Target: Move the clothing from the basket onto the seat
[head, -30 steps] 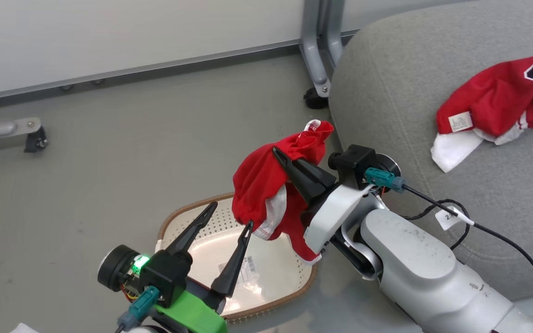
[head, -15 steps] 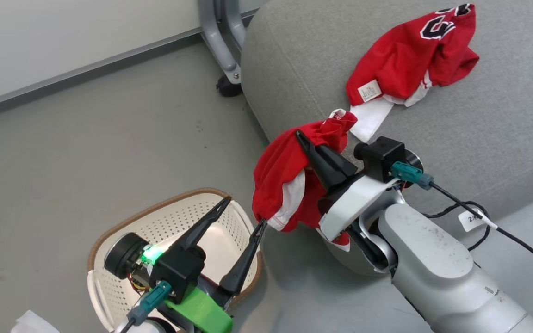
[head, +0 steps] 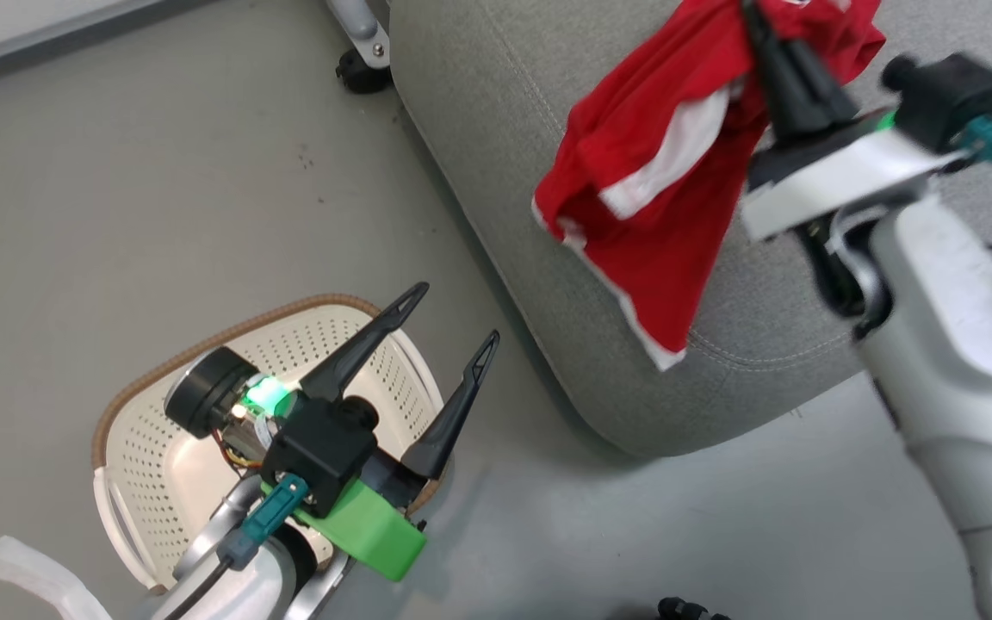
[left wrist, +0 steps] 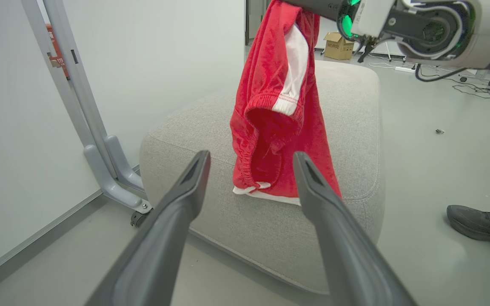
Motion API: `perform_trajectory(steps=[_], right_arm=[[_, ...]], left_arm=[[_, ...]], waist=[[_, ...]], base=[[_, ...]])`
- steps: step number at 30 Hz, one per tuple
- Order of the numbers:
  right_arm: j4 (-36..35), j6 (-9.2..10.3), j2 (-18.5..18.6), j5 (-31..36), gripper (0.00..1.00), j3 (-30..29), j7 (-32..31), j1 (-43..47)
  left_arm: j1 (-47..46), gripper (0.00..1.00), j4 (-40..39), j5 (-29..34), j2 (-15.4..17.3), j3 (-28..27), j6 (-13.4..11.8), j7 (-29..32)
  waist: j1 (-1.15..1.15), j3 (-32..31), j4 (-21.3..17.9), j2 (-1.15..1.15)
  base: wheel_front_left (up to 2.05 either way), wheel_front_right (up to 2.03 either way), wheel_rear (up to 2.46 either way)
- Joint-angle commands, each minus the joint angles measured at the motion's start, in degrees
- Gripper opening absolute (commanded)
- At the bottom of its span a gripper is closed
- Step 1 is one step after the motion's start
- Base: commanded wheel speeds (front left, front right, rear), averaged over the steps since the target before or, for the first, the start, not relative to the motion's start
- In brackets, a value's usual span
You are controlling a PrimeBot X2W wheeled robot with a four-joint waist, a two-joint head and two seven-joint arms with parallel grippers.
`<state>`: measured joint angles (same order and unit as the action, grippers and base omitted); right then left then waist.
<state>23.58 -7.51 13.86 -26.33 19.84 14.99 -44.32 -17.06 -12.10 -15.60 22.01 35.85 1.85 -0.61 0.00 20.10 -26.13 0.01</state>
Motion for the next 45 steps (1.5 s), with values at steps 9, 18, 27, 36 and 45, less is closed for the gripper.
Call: perform_trajectory(steps=[9, 18, 27, 36, 45], right_arm=[[-3.2, 0.04, 11.2, 2.7, 0.00, -16.4, -1.0, -17.9], [5.0, 0.04, 18.3, 4.2, 0.00, -21.5, -4.2, -26.3], [19.9, 0.04, 15.8, 2.0, 0.00, -22.3, -2.0, -22.7], [24.2, 0.04, 13.6, -0.3, 1.00, -24.1, 0.2, -16.8], [12.2, 0.04, 9.1, 5.4, 1.00, -30.5, 0.2, -3.8]], left_arm=[[-9.7, 1.00, -3.3, 4.0, 1.7, 0.0, 2.4, -0.4], [-15.9, 1.00, -3.2, 5.7, 0.9, 2.1, 3.8, -2.3], [-18.1, 1.00, -0.9, 5.2, -0.3, 4.5, 4.6, -3.7], [-17.2, 1.00, 1.6, 4.4, -0.6, 4.7, 3.7, -5.2], [-12.9, 1.00, 5.1, 2.2, -1.3, 2.8, 0.2, -8.0]], waist=[[0.00, 16.4, 7.7, -0.01], [0.00, 24.4, 12.4, -0.01], [0.00, 26.7, 13.9, -0.01], [0.00, 23.9, 13.3, -0.01], [0.00, 15.3, 13.3, -0.01]], base=[[0.00, 0.00, 0.00], [0.00, 0.00, 0.00], [0.00, 0.00, 0.00], [0.00, 0.00, 0.00], [0.00, 0.00, 0.00]])
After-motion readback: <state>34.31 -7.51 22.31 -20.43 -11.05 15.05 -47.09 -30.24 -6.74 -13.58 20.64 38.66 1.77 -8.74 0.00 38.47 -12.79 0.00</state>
